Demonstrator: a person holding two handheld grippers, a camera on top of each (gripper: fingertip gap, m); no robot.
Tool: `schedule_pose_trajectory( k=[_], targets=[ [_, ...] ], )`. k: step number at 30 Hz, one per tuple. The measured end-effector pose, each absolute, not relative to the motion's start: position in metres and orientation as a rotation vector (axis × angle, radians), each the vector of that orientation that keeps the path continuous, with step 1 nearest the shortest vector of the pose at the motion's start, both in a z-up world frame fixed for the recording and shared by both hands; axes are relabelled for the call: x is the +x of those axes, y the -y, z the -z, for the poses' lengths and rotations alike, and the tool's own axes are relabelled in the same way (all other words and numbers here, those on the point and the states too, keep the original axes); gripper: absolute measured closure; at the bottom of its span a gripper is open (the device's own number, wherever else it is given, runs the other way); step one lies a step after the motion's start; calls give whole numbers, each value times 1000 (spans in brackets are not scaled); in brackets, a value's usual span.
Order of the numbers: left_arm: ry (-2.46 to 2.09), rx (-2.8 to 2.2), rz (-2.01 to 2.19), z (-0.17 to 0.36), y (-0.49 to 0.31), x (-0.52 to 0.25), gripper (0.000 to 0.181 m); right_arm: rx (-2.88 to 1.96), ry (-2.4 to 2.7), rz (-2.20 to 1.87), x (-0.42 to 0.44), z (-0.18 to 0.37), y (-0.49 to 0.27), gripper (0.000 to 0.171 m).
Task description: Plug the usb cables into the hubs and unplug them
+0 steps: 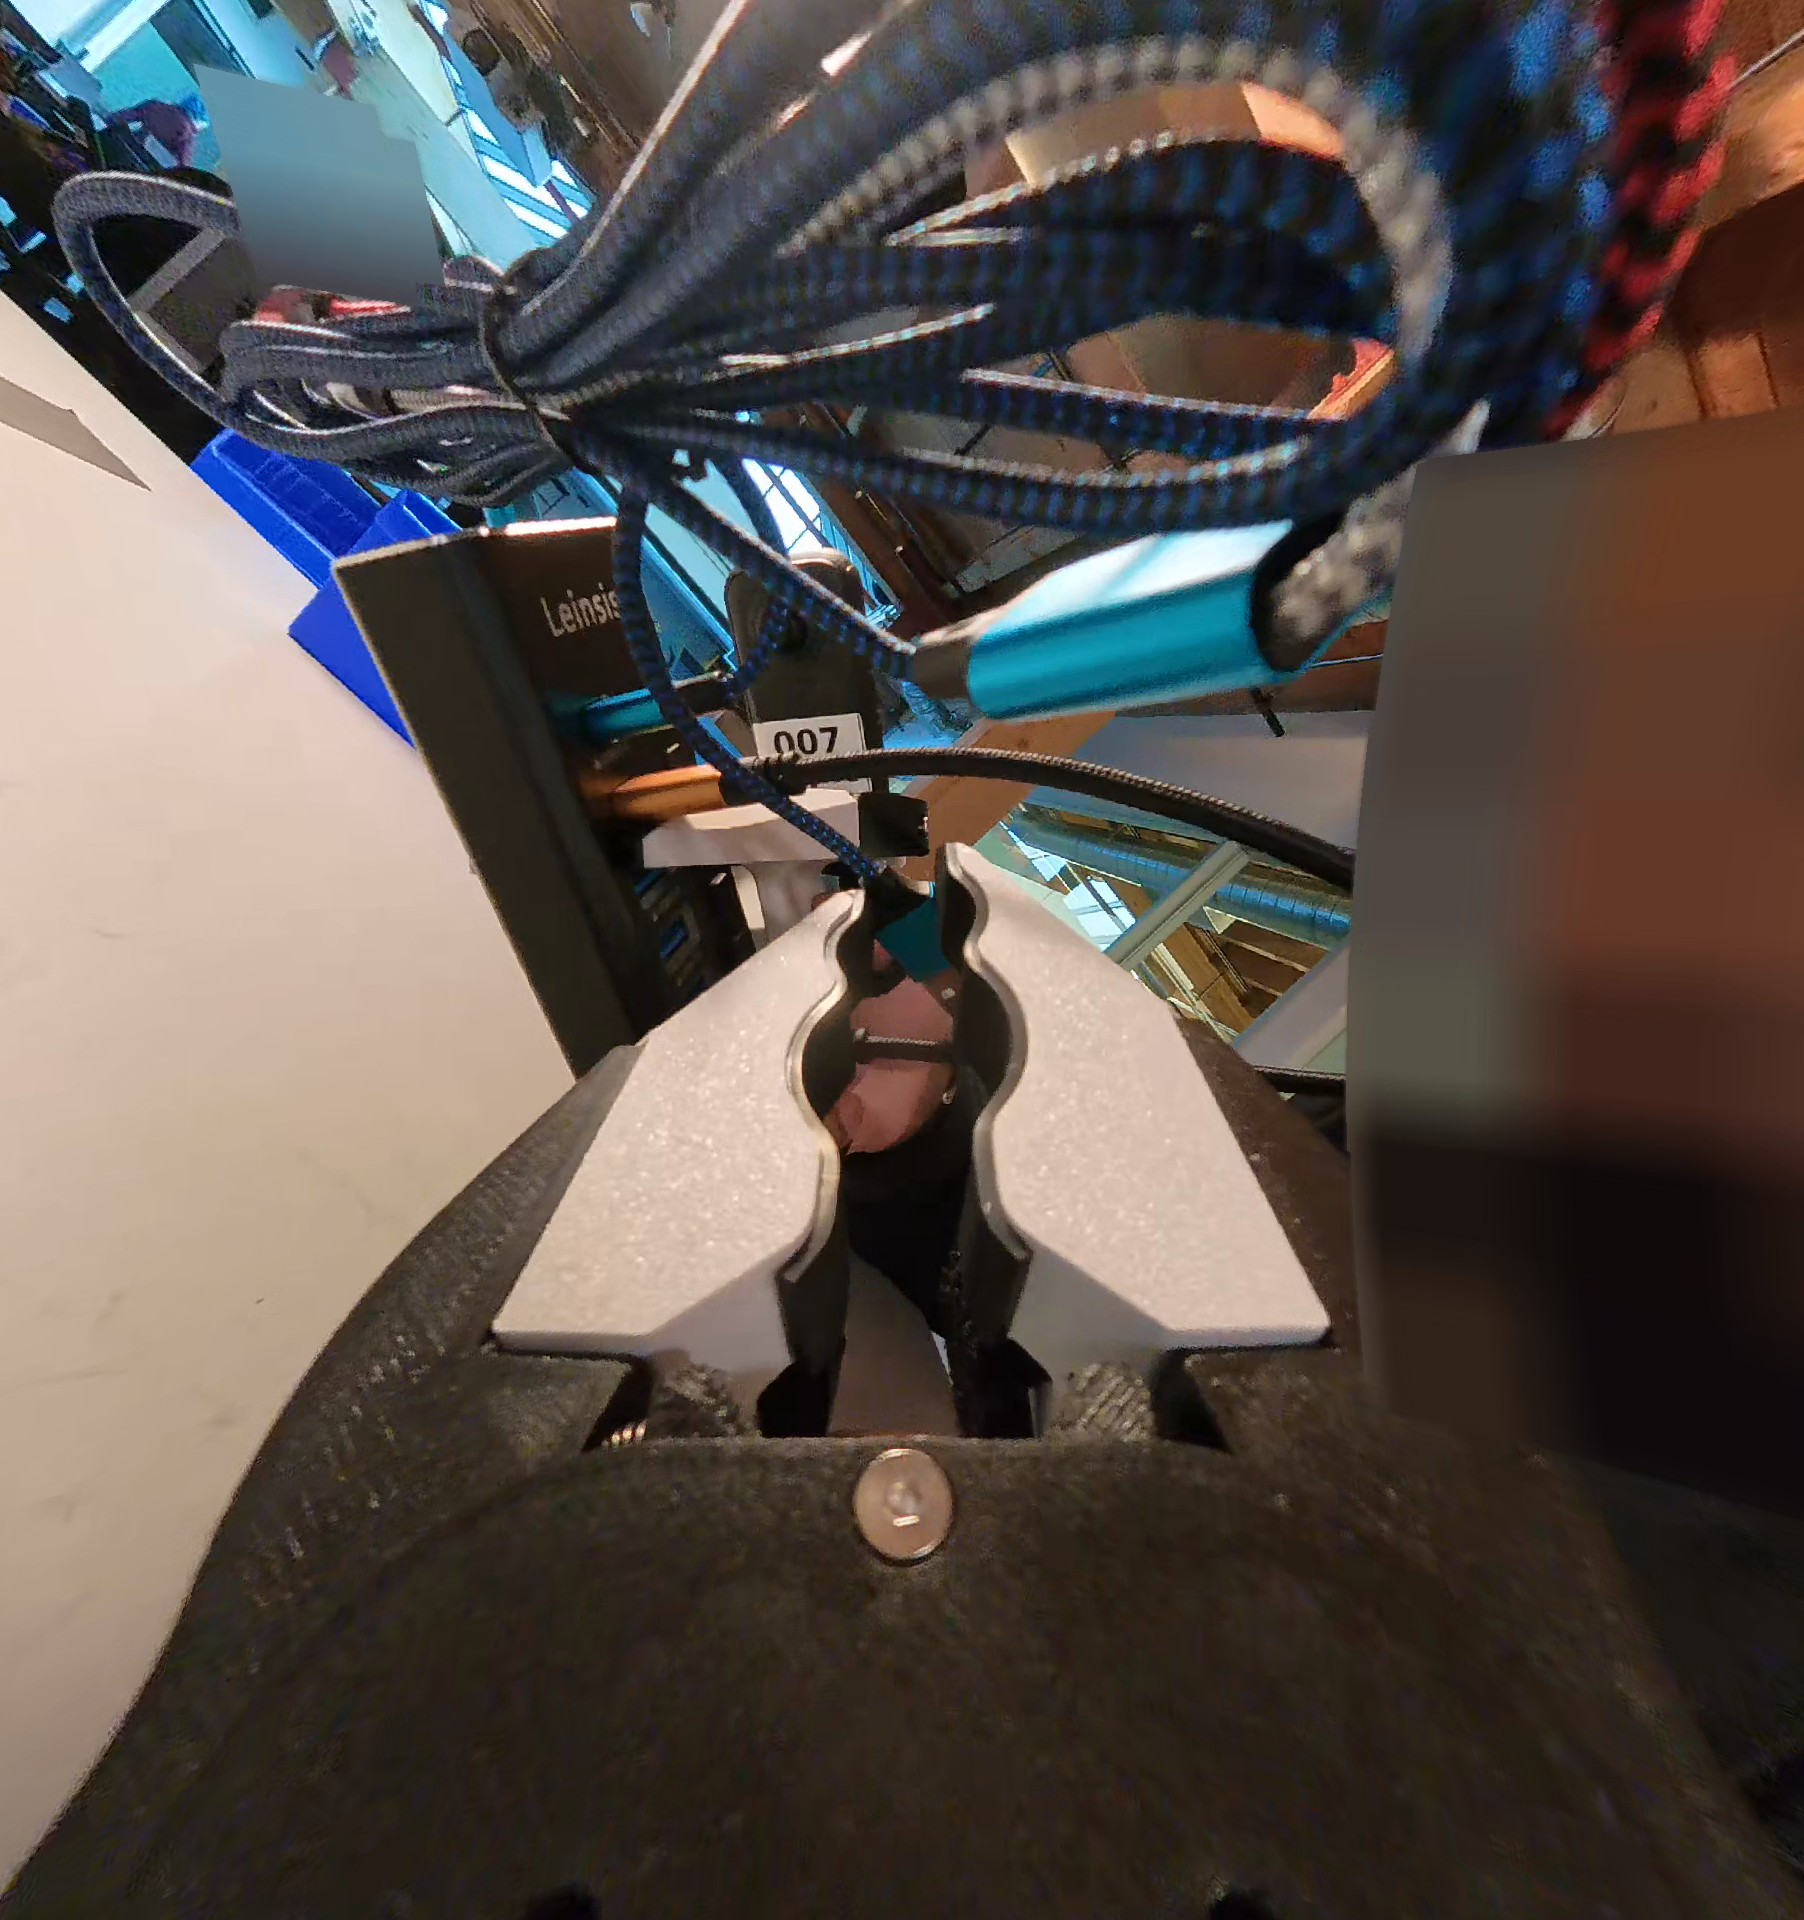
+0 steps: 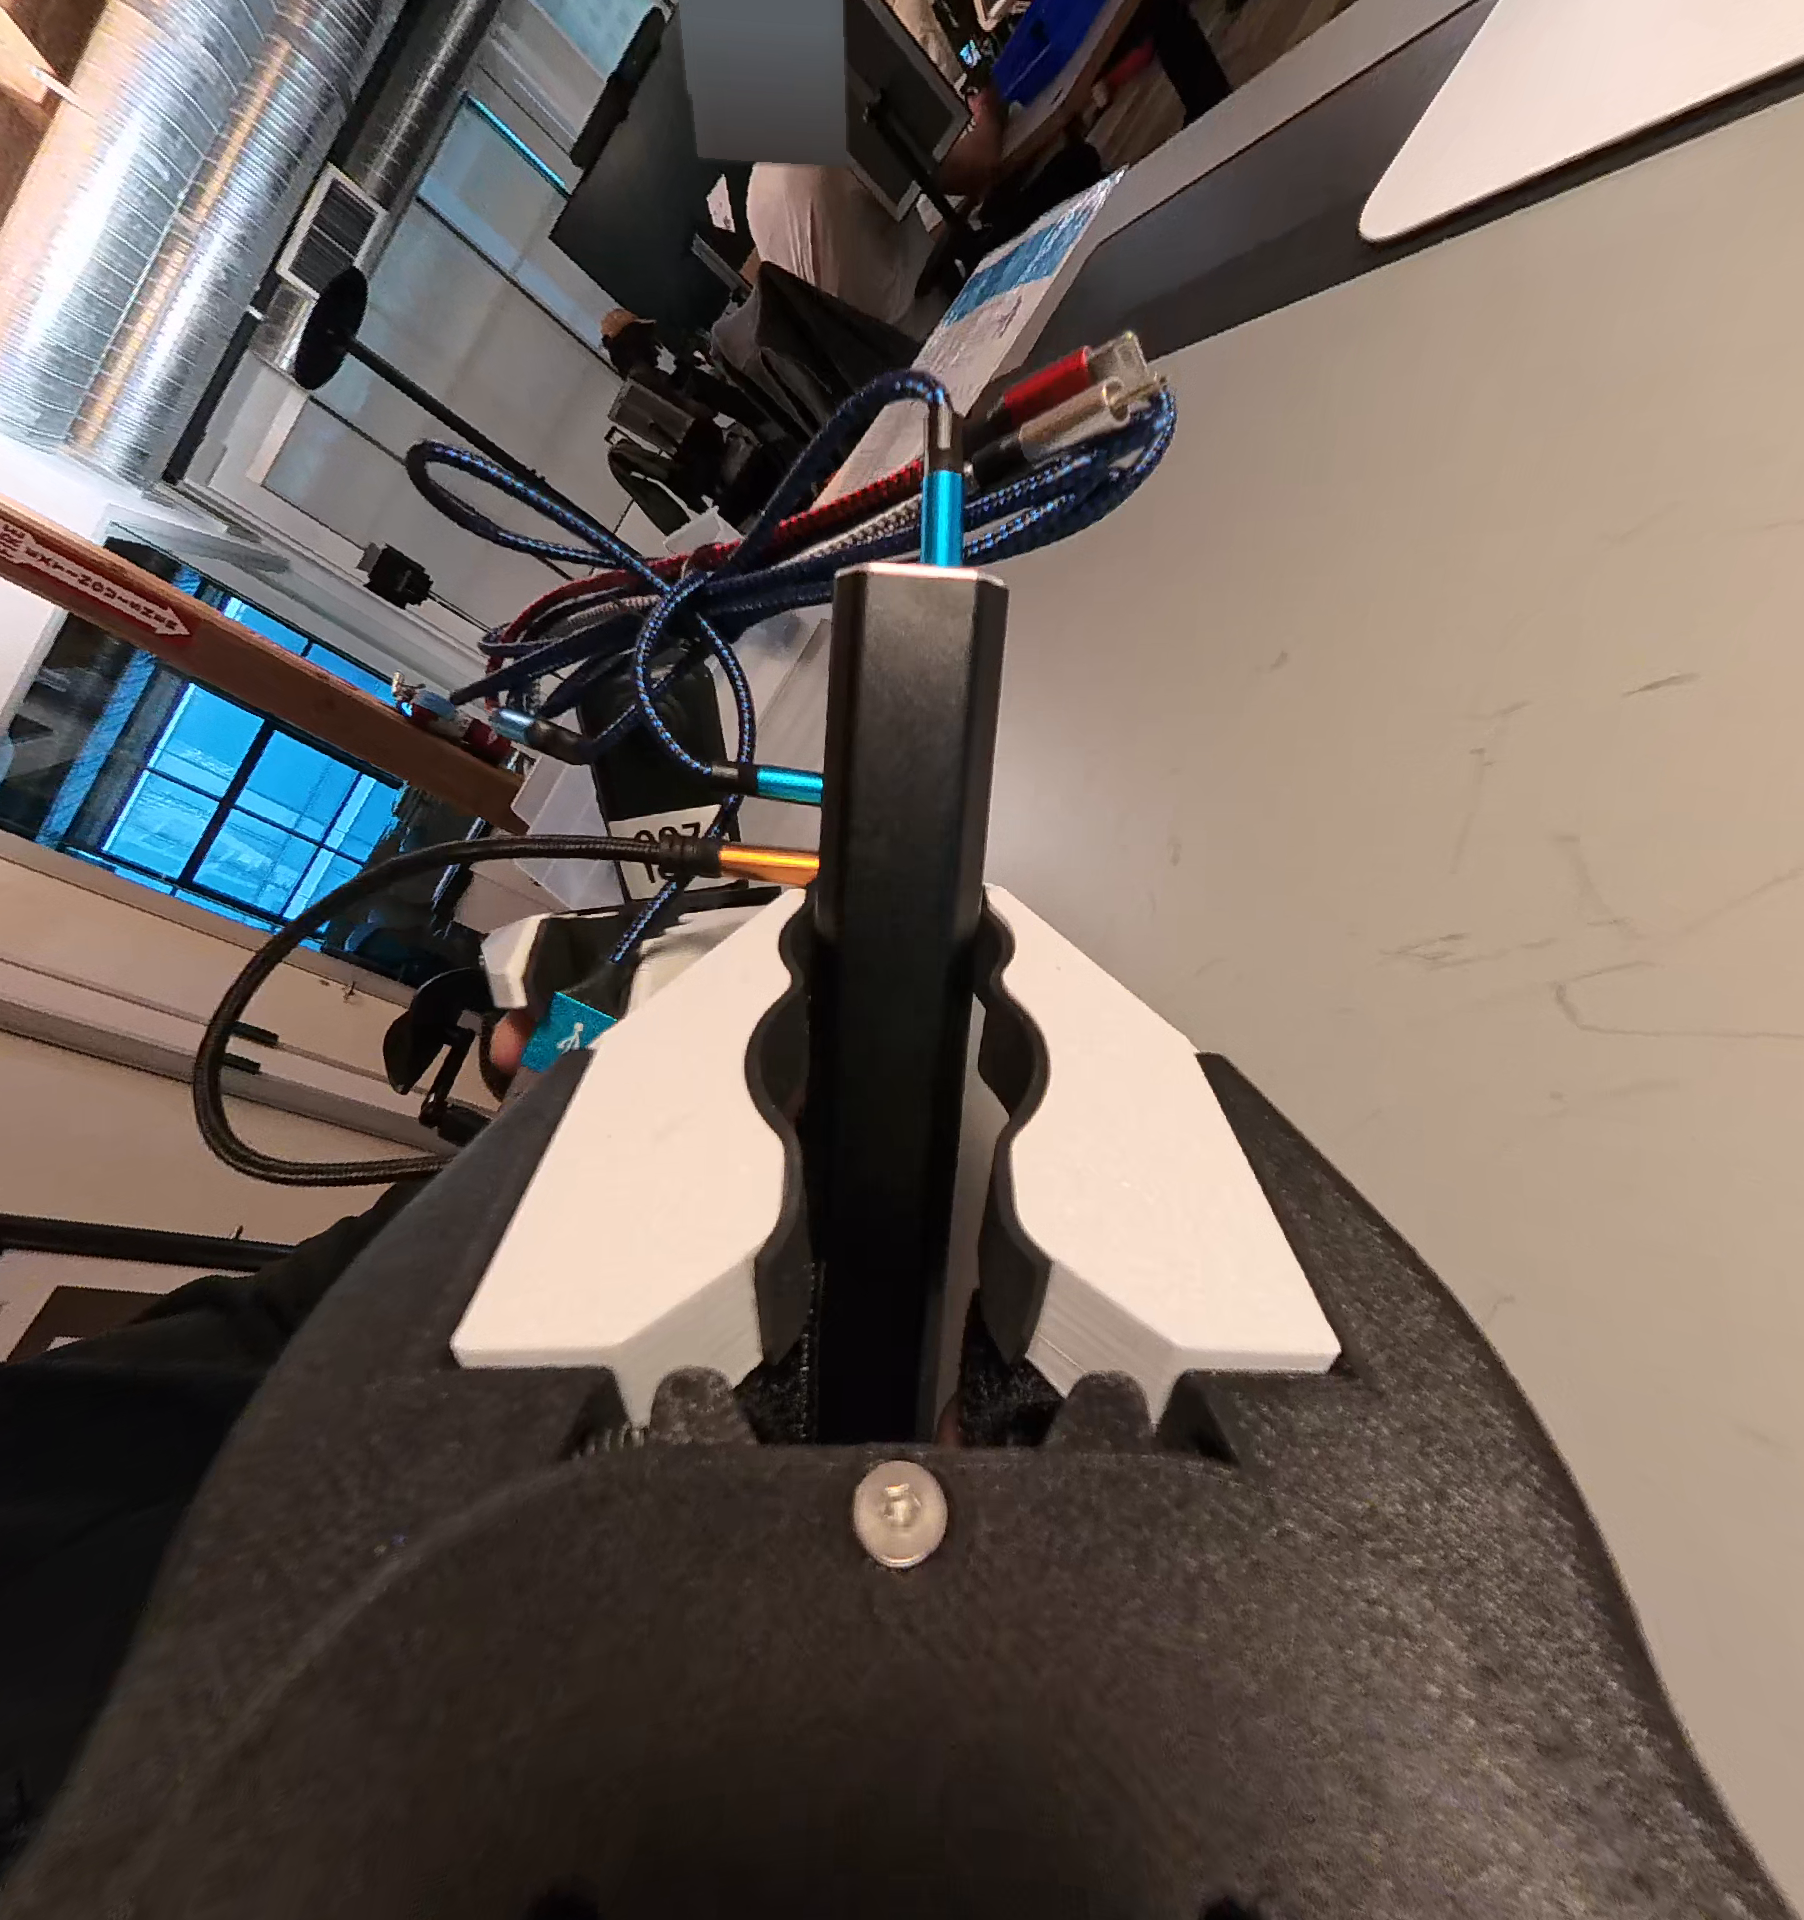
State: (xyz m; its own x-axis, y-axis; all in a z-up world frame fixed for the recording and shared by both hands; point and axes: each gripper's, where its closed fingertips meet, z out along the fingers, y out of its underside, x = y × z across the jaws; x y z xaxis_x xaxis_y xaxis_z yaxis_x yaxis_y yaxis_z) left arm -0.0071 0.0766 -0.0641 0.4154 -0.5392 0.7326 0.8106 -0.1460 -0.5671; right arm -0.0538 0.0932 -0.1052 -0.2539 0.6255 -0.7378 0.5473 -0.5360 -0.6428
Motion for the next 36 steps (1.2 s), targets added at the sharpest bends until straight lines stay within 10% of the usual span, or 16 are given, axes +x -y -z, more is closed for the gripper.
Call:
schedule_pose_trajectory(
  k=[36],
  targets=[
    [186, -1514, 900, 88, -74, -14, 166, -1917, 1751, -1823, -53, 151, -98, 143]
  ],
)
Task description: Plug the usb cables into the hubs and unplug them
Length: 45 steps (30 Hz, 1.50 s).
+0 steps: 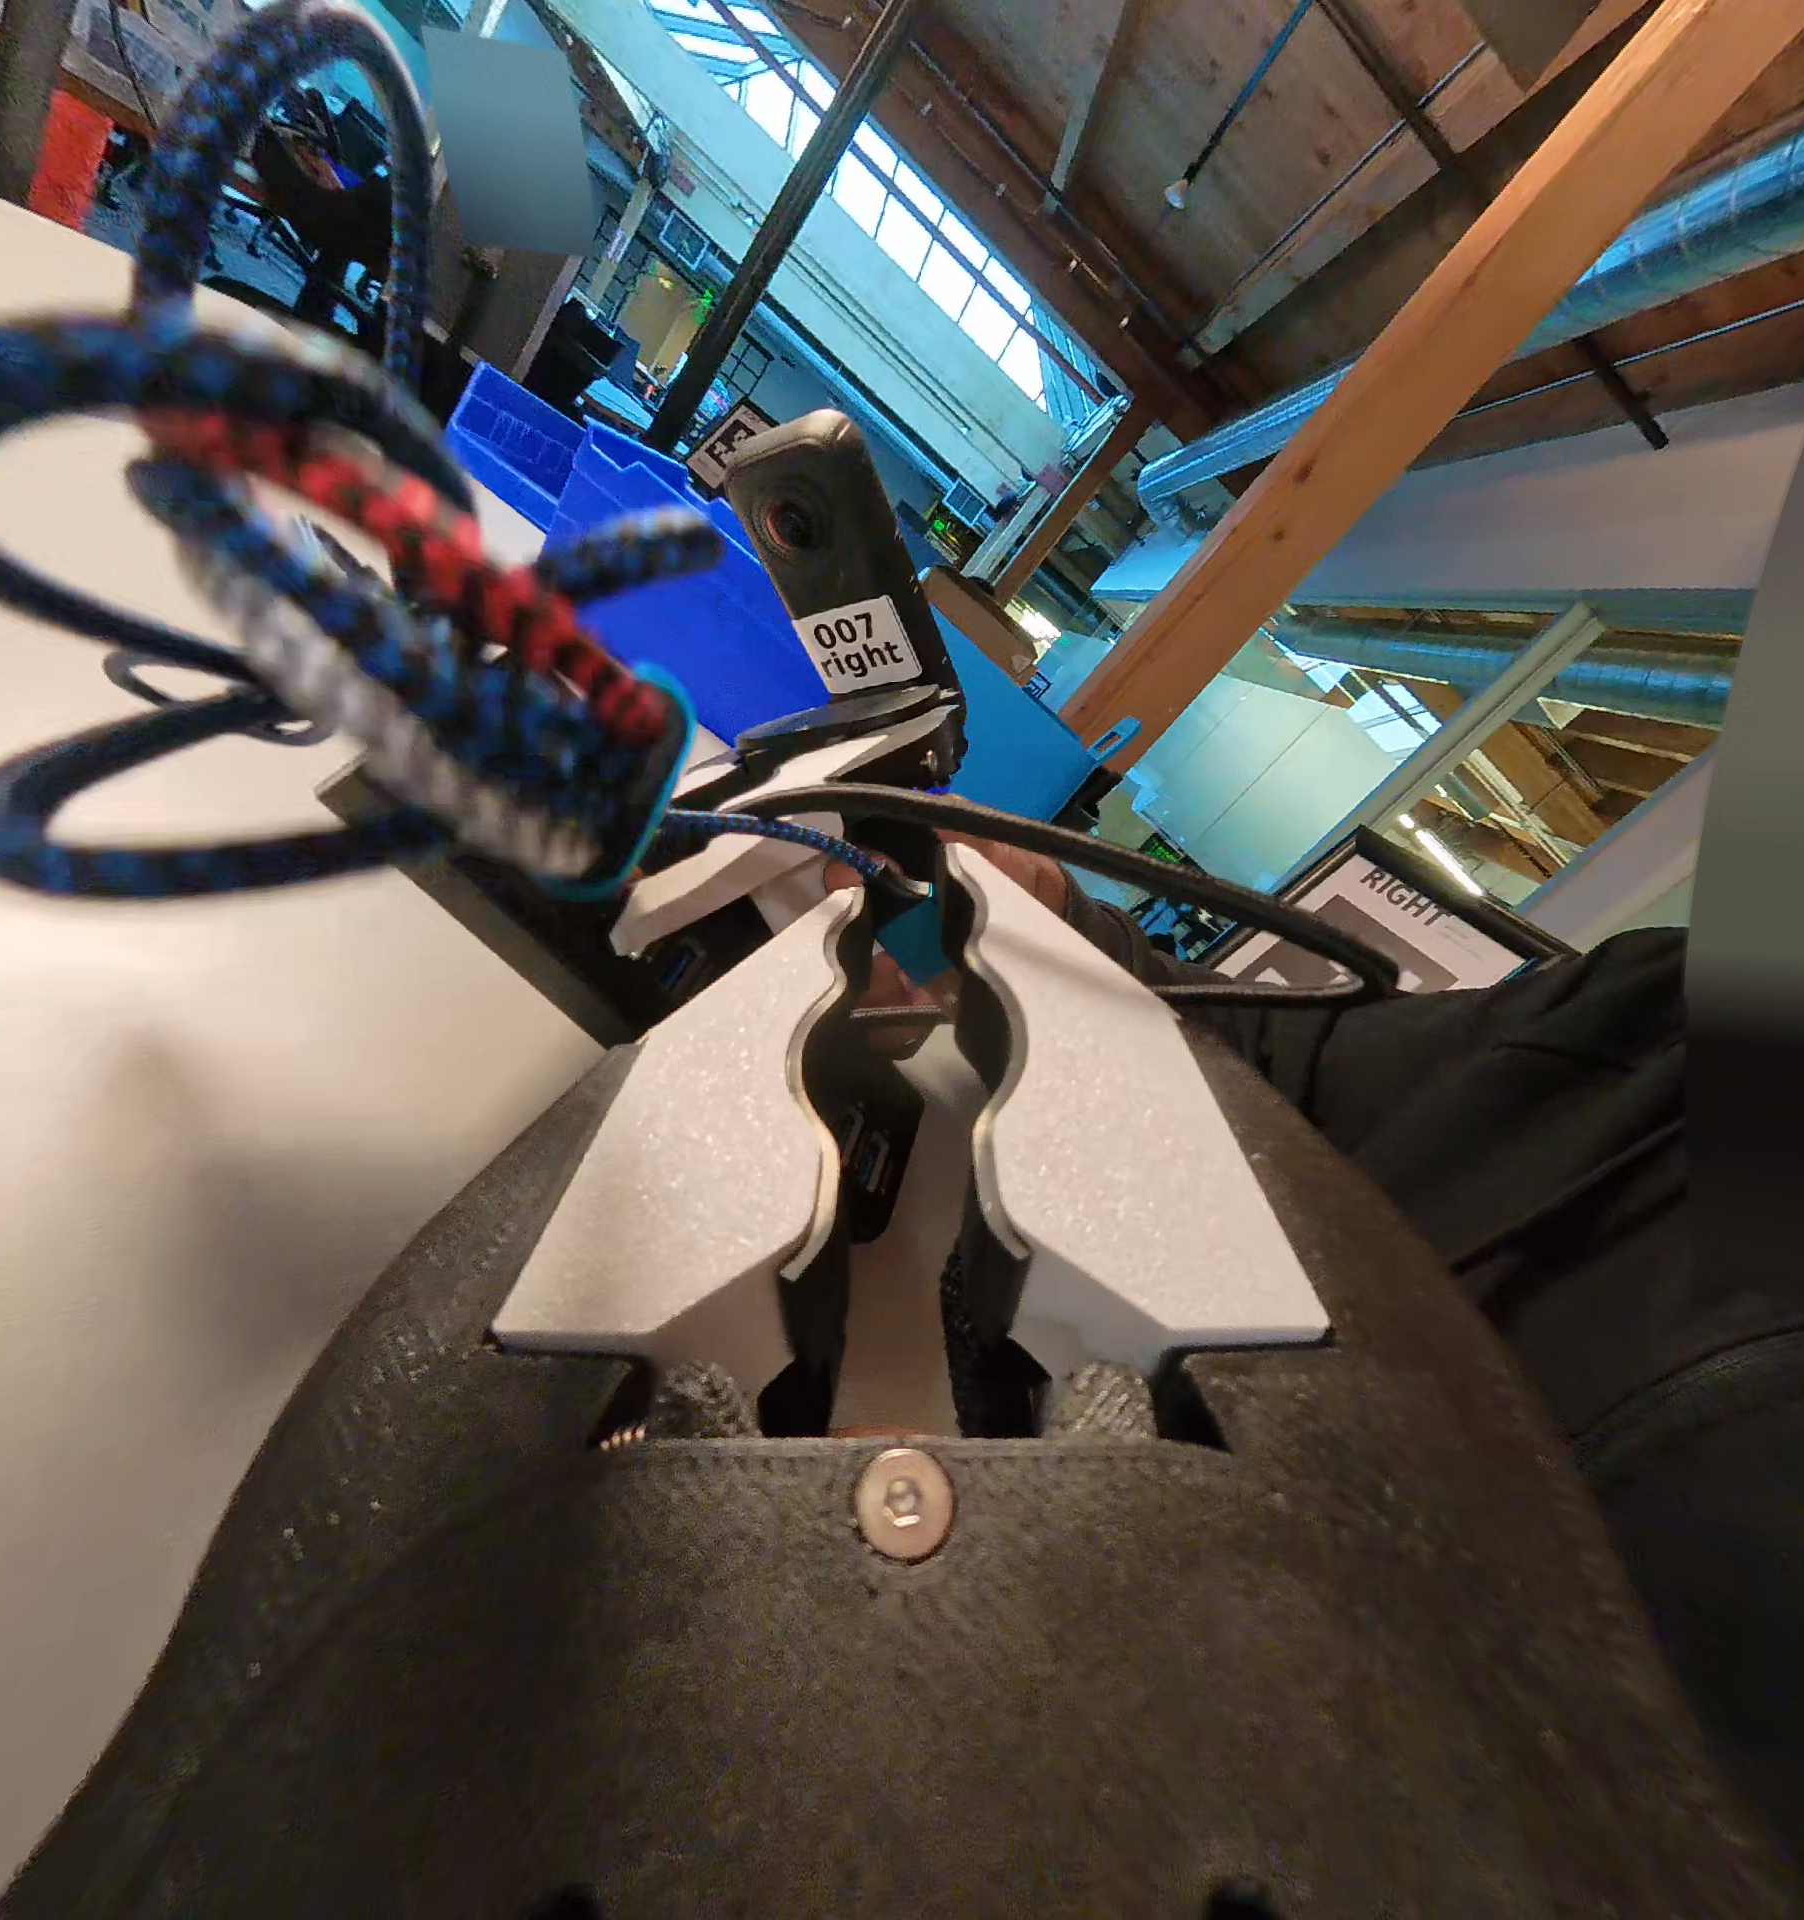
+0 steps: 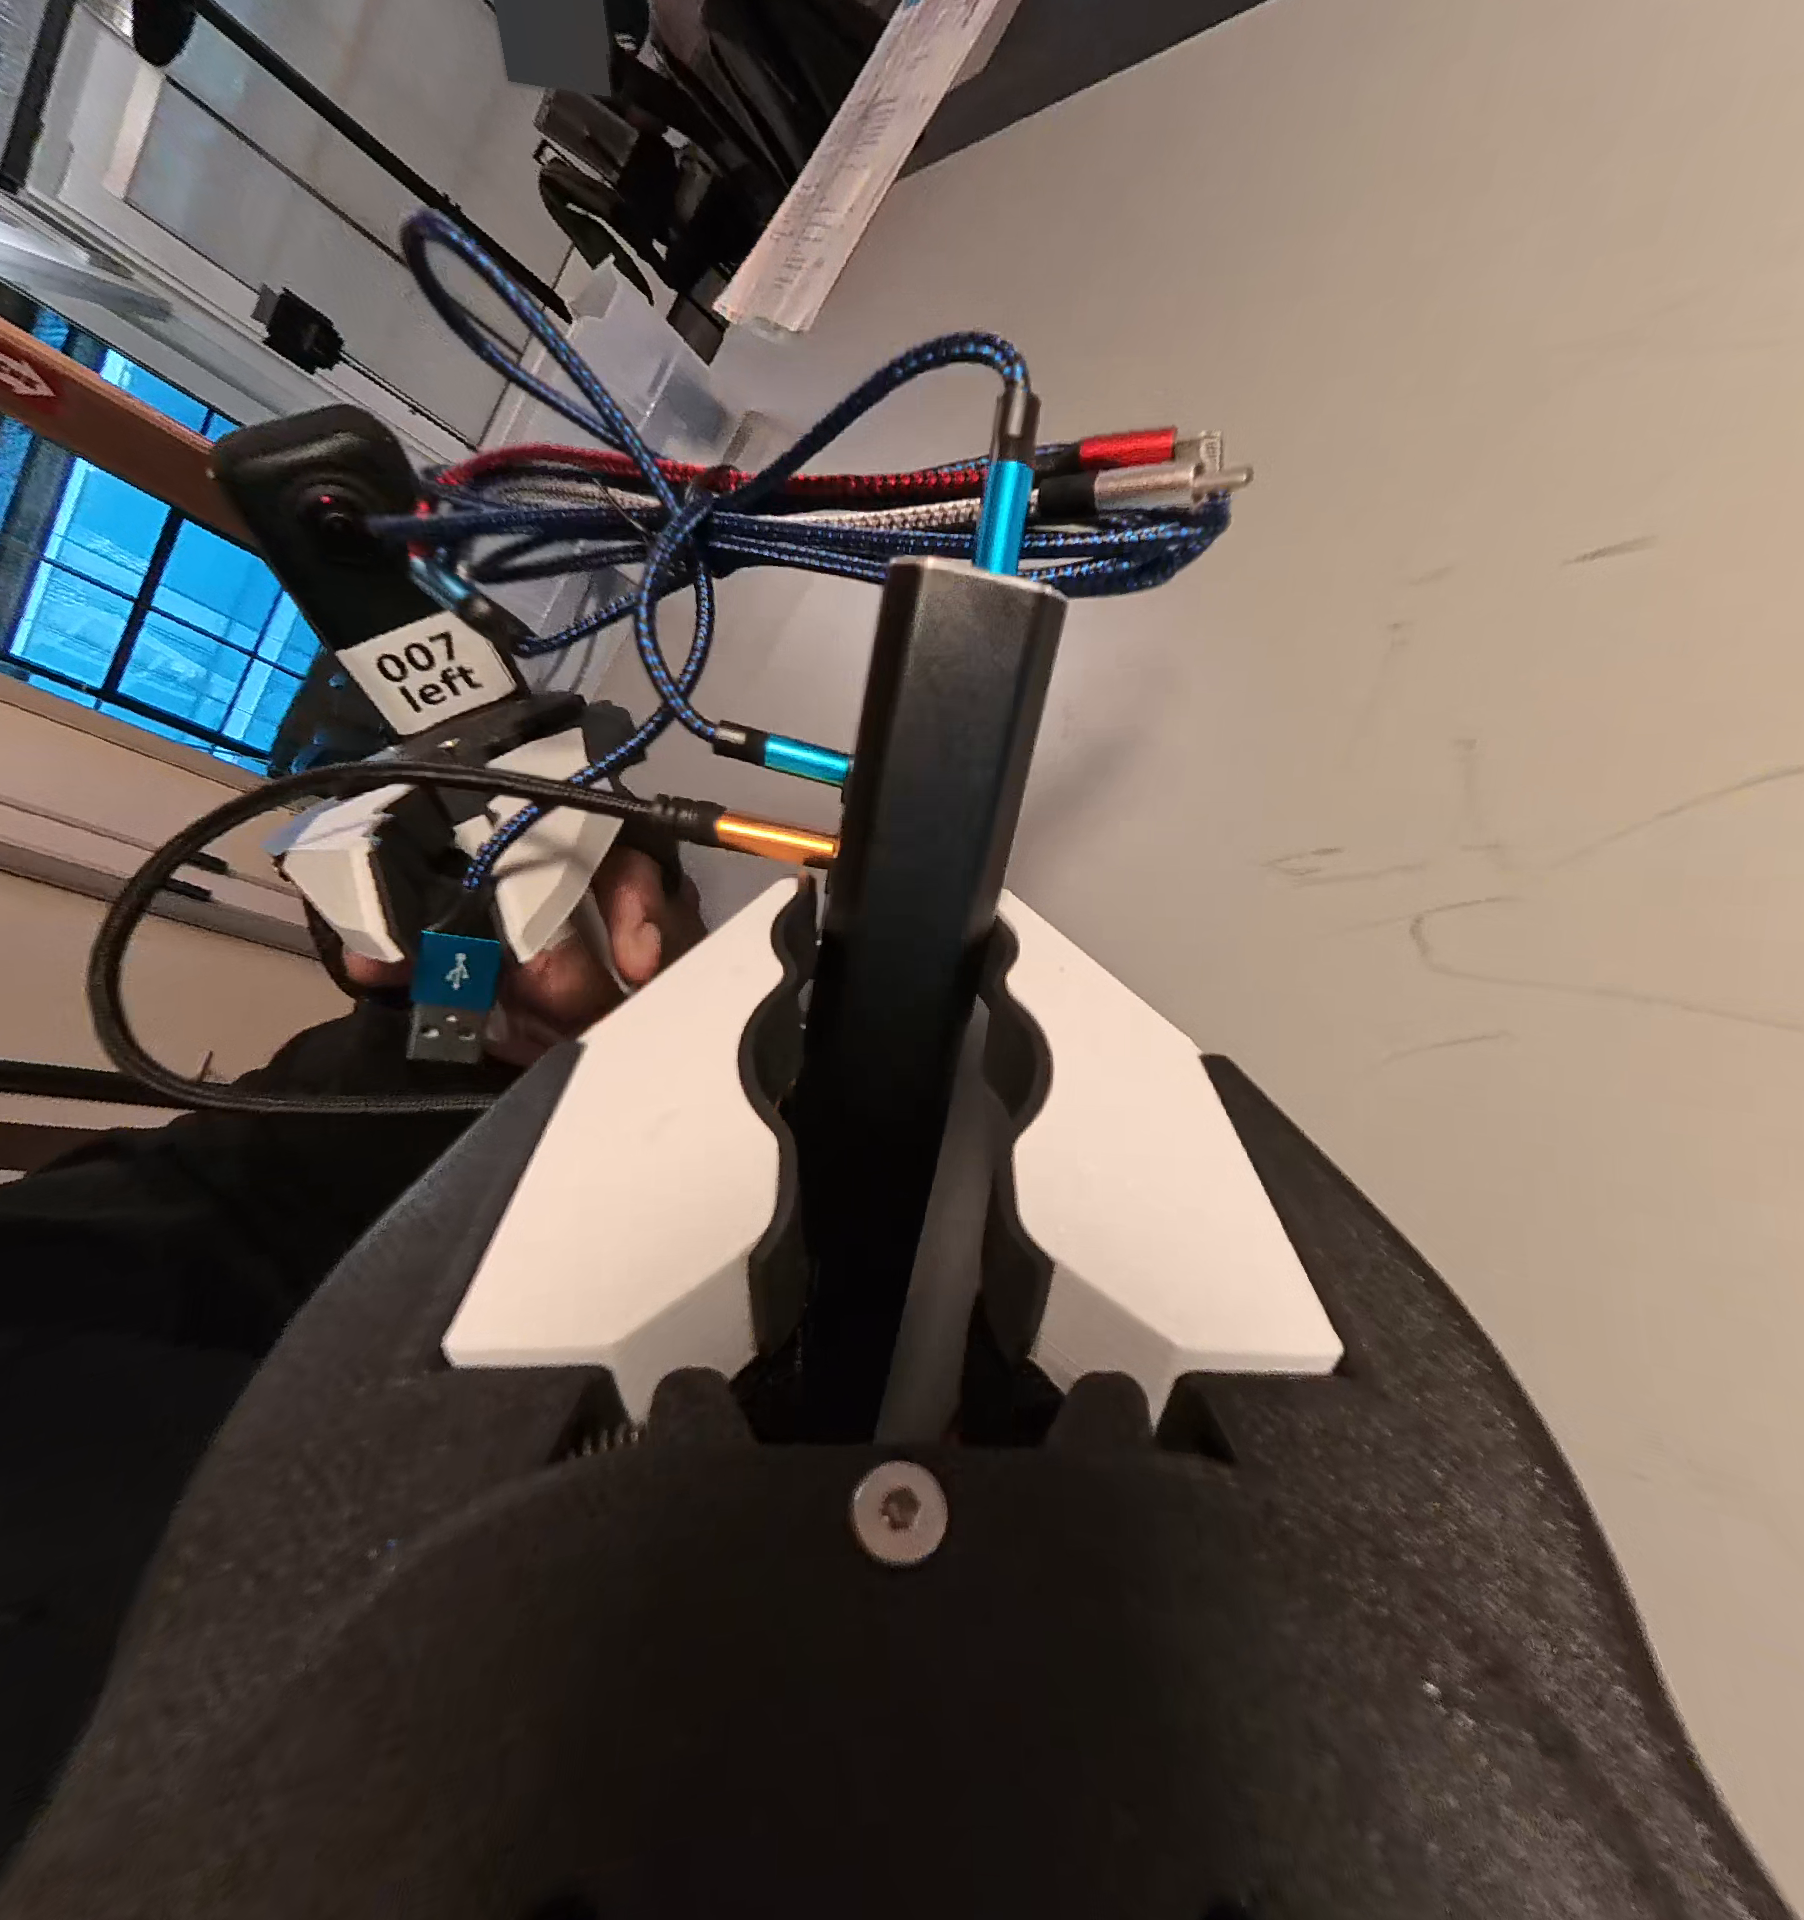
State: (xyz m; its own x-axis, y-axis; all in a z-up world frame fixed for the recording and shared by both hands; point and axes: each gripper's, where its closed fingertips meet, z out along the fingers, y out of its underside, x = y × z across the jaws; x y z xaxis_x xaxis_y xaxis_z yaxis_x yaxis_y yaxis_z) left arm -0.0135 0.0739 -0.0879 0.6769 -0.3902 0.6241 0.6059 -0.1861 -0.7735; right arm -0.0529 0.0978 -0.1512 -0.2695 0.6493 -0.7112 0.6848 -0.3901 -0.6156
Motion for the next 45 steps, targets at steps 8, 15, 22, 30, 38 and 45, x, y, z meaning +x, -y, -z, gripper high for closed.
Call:
schedule_pose_trajectory(
  k=[8, 15, 22, 30, 38, 45],
  targets=[
    [154, -1528, 827, 85, -73, -15, 166, 1886, -1854, 1727, -52, 159, -99, 136],
    [108, -1455, 762, 66, -63, -24, 167, 1889, -1936, 1713, -53, 160, -105, 133],
    [53, -1428, 752, 64, -63, -15, 167, 1866, -2022, 1697, -52, 162, -102, 131],
    [65, -1365, 721, 53, -59, -19, 166, 1807, -2139, 1654, -50, 166, -101, 123],
    [132, -1270, 703, 40, -53, -31, 166, 1714, -2264, 1625, -45, 167, -94, 119],
    [138, -1278, 674, 42, -55, -30, 166, 1780, -2250, 1628, -48, 167, -110, 124]
  ],
)
